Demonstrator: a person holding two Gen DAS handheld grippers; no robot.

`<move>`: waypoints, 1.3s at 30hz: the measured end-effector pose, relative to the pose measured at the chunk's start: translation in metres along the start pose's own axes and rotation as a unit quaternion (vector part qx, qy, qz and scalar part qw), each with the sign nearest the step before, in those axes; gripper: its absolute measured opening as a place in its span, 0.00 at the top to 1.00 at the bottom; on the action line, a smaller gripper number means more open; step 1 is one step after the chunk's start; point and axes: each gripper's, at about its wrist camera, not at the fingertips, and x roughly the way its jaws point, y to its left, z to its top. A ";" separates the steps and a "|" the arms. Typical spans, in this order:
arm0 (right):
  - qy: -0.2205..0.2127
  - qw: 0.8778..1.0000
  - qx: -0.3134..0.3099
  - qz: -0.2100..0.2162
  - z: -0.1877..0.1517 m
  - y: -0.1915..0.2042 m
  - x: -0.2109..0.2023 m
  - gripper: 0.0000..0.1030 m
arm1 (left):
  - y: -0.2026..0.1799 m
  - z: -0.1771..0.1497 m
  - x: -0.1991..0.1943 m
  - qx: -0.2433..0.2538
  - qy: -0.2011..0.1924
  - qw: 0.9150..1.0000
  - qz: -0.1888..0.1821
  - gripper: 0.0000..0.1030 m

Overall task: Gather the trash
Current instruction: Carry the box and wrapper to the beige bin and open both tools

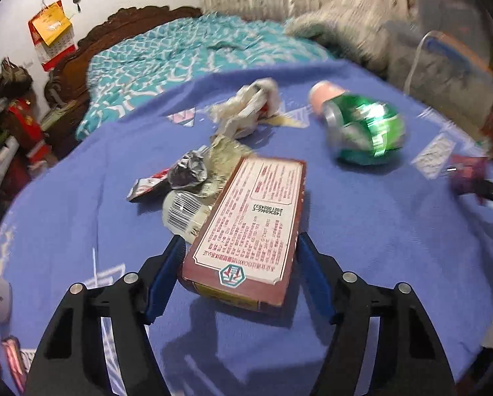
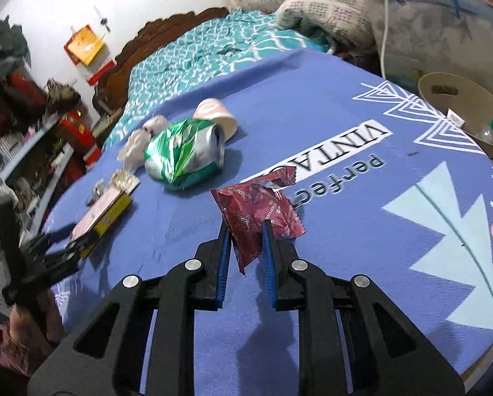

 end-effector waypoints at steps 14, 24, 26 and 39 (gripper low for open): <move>-0.011 0.998 0.056 0.002 0.000 -0.052 -0.016 0.80 | -0.074 -0.007 0.020 0.056 0.058 0.993 -0.081 0.36; -0.022 0.993 0.105 0.038 -0.003 -0.088 -0.026 0.80 | -0.090 0.005 0.017 0.069 0.054 0.991 -0.101 0.40; -0.033 0.993 0.105 0.041 -0.001 -0.090 -0.031 0.80 | -0.101 0.013 0.007 0.075 0.044 0.988 -0.128 0.40; -0.115 0.981 0.152 -0.028 0.058 -0.189 -0.067 0.80 | -0.275 0.146 0.039 0.184 0.022 0.938 -0.292 0.46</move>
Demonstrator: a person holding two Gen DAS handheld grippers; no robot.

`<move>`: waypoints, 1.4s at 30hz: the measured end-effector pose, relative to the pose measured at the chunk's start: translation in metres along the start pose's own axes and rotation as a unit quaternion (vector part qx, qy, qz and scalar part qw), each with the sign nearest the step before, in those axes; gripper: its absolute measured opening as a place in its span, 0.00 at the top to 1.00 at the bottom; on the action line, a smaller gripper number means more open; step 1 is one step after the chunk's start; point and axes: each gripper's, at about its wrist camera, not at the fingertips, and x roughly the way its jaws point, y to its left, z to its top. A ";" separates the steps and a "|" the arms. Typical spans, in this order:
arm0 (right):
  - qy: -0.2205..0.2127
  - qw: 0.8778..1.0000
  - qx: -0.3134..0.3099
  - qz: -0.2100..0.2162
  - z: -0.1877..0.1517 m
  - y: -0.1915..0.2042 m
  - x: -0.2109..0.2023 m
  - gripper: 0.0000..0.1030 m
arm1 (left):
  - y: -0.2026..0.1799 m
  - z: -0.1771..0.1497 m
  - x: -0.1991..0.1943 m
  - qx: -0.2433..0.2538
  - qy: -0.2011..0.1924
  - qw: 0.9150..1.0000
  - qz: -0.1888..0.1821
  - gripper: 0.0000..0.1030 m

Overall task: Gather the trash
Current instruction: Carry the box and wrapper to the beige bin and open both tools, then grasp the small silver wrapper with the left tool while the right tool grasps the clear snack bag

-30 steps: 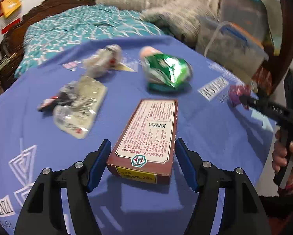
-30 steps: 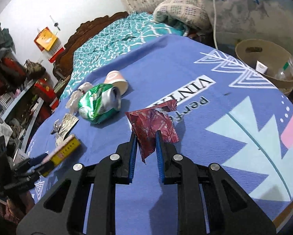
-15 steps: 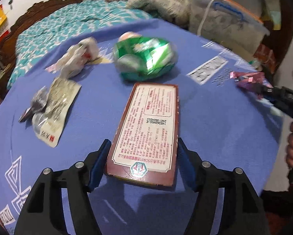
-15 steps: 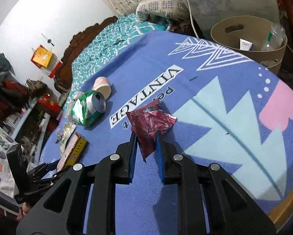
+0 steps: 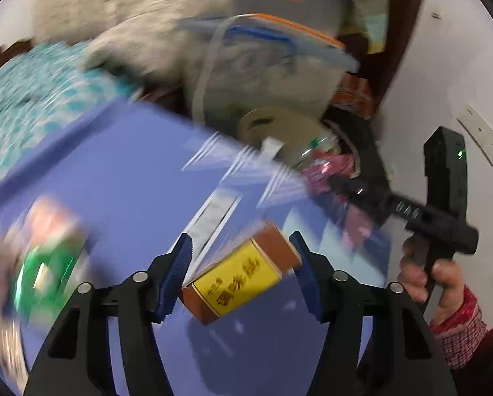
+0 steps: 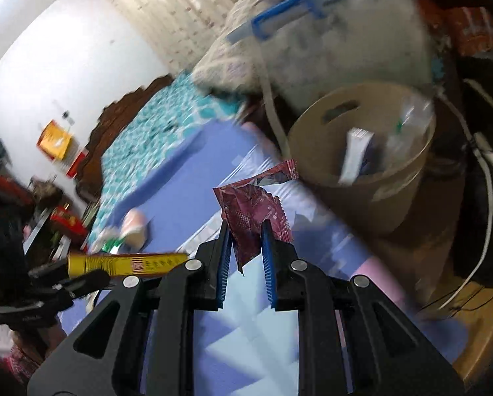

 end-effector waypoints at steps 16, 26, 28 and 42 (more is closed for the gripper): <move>0.038 0.998 0.041 -0.031 0.061 -0.073 0.056 0.80 | -0.048 0.096 0.163 0.060 0.073 0.996 -0.002 0.80; 0.059 0.995 0.064 -0.051 0.067 -0.079 0.069 0.35 | -0.056 0.143 0.175 0.046 0.057 0.996 0.057 0.31; 0.022 0.997 0.061 -0.050 0.063 -0.075 0.053 0.19 | -0.055 0.146 0.158 0.046 0.029 0.997 0.055 0.32; 0.031 0.998 -0.036 0.029 0.032 0.045 0.045 0.45 | 0.056 0.007 -0.013 -0.066 -0.041 0.995 0.069 0.32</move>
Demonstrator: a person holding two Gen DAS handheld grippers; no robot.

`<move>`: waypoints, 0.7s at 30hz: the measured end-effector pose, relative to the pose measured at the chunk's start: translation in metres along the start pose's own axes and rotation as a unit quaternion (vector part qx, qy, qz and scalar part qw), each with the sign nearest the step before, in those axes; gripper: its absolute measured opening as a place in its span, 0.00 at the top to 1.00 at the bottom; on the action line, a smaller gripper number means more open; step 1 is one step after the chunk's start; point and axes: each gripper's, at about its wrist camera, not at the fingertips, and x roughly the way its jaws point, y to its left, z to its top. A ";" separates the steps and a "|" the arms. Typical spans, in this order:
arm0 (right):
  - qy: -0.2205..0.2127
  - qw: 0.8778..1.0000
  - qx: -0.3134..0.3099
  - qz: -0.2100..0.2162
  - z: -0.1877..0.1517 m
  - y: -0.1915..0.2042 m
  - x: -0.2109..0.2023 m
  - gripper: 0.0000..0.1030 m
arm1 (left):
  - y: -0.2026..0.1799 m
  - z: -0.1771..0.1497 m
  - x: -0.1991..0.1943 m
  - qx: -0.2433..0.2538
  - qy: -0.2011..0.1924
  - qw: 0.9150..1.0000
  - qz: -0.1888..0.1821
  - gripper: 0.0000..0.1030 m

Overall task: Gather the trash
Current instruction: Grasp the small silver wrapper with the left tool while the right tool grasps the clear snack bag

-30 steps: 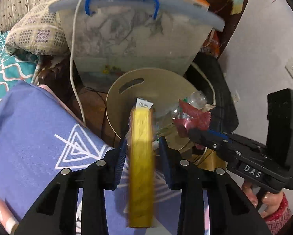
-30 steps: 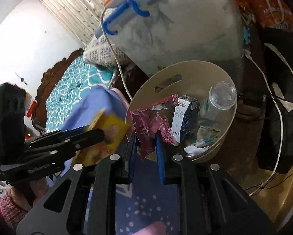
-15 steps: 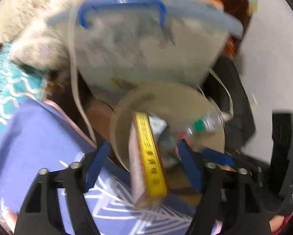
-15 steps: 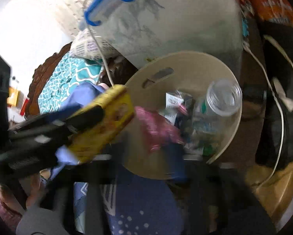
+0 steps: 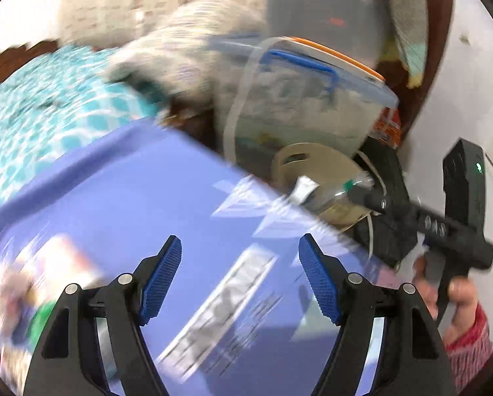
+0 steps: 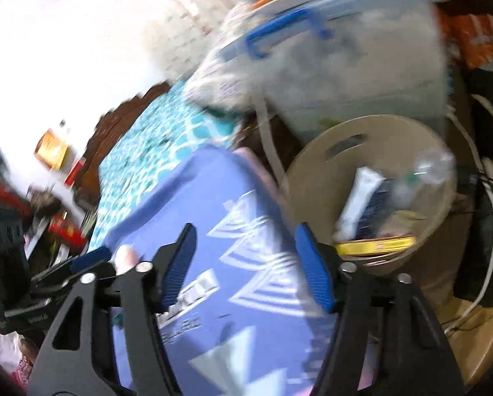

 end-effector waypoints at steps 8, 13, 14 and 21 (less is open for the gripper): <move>0.098 0.988 -0.095 0.076 -0.047 0.127 0.066 0.50 | 0.156 -0.091 -0.116 -0.113 -0.023 0.982 0.150 0.24; 0.130 0.975 -0.138 0.111 -0.081 0.198 0.084 0.49 | 0.236 -0.137 -0.139 -0.182 0.012 0.962 0.204 0.18; 0.133 0.973 -0.149 0.116 -0.086 0.212 0.087 0.48 | 0.242 -0.144 -0.141 -0.189 0.016 0.962 0.199 0.18; 0.193 0.942 -0.230 0.153 -0.137 0.307 0.124 0.48 | 0.260 -0.164 -0.106 -0.190 0.051 0.968 0.158 0.72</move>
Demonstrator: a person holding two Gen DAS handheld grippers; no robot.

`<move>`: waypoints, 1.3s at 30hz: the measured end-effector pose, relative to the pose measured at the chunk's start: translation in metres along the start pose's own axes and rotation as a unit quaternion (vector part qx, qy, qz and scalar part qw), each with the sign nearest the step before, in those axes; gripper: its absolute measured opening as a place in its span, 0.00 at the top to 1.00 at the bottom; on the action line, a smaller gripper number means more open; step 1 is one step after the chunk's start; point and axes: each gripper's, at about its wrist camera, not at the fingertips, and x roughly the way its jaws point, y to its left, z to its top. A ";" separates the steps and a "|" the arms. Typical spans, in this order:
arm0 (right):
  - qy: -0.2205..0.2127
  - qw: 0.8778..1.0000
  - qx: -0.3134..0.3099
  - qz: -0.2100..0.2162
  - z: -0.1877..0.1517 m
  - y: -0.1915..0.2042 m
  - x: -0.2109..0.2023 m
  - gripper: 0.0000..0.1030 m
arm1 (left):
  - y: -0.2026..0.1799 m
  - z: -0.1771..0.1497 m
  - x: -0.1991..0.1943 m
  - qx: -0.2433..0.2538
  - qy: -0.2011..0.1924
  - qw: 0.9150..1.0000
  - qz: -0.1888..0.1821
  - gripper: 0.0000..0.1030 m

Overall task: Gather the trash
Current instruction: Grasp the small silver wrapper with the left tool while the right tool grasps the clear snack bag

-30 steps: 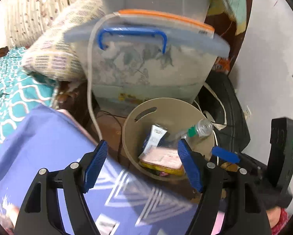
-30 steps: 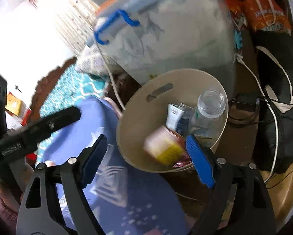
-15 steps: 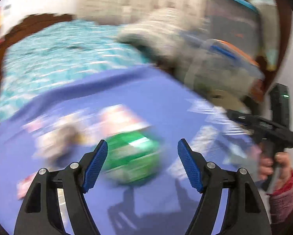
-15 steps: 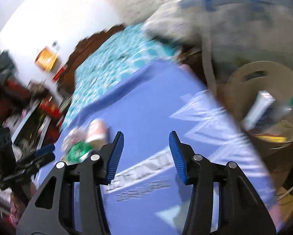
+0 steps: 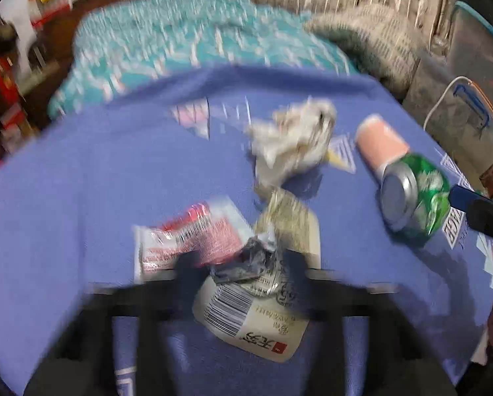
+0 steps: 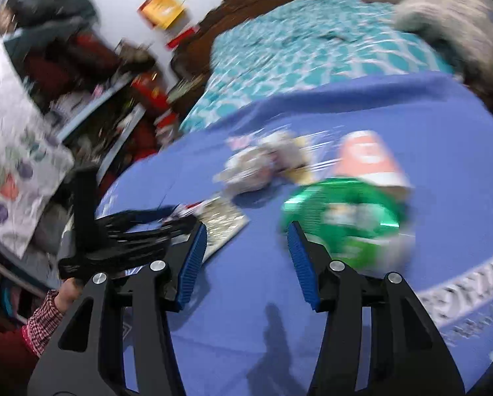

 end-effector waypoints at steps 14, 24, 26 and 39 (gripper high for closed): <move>0.089 0.994 -0.059 0.005 0.004 0.031 0.119 0.33 | 0.062 -0.094 -0.055 -0.127 -0.027 0.987 -0.098 0.80; 0.090 0.986 0.097 0.102 -0.030 0.017 0.085 0.41 | 0.053 -0.096 -0.054 -0.116 -0.033 0.990 -0.077 0.80; 0.092 0.985 0.107 0.100 -0.036 0.020 0.091 0.44 | 0.053 -0.095 -0.053 -0.115 -0.033 0.990 -0.077 0.80; -0.007 0.998 -0.007 0.068 -0.059 0.057 -0.002 0.94 | 0.019 -0.109 -0.082 -0.100 -0.054 0.986 -0.122 0.85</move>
